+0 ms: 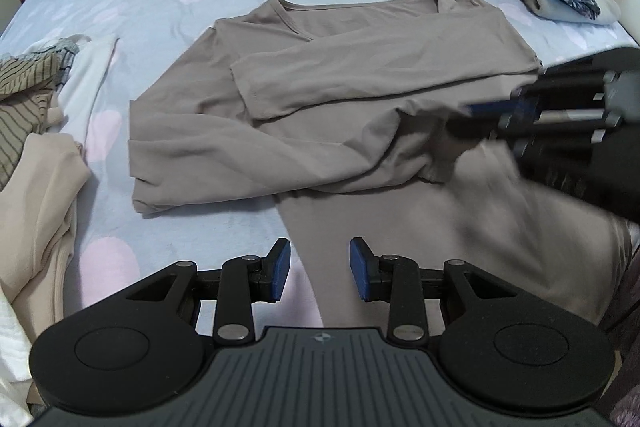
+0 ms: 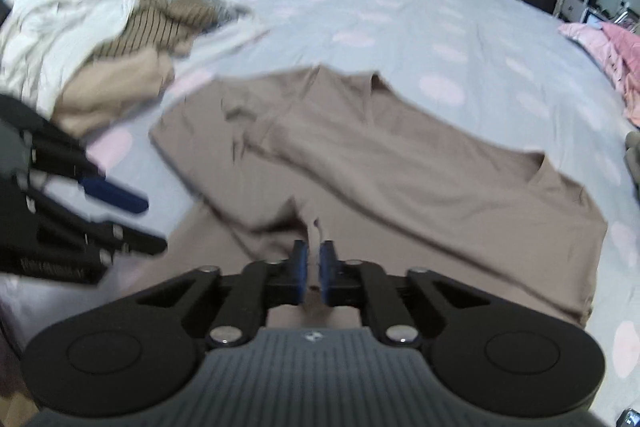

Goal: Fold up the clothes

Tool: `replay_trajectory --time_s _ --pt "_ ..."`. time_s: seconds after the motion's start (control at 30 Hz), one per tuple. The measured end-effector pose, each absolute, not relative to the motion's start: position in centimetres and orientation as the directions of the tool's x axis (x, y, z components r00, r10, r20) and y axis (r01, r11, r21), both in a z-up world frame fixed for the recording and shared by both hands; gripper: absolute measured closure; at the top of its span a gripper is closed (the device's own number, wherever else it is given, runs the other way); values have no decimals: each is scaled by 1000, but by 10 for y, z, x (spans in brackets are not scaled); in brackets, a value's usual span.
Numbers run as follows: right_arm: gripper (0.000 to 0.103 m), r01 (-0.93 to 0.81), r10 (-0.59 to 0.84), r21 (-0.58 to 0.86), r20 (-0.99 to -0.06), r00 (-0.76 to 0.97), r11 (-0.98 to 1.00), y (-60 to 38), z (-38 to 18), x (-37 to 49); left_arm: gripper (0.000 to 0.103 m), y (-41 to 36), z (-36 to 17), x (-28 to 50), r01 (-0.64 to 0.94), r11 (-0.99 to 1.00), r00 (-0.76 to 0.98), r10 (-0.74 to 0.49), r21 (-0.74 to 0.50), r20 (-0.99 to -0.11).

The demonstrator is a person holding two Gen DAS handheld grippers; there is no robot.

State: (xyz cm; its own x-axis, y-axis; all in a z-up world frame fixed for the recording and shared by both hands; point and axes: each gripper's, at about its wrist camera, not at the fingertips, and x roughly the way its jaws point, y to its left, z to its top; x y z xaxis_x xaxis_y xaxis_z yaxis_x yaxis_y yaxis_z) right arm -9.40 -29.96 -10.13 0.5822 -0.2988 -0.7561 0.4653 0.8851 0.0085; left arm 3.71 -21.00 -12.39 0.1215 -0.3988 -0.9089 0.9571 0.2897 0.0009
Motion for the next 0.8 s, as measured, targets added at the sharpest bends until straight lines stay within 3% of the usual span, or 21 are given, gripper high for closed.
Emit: replay_trajectory --time_s 0.27,0.47,0.63,0.8 --pt "100 511 -316 142 -639 702 848 -335 -32 -99 73 -205 -130 46 943 331 144 -375 13 -916" --pt "100 594 -429 165 -545 721 788 -370 11 -112 73 -212 -136 57 929 371 163 -376 14 -912" --pt "100 719 -529 187 -560 638 669 -412 16 -140 73 -219 -142 64 918 396 177 -379 13 -908" --pt "99 825 -549 209 -658 516 525 -456 -7 -170 73 -231 -141 68 924 382 183 -429 6 -885"
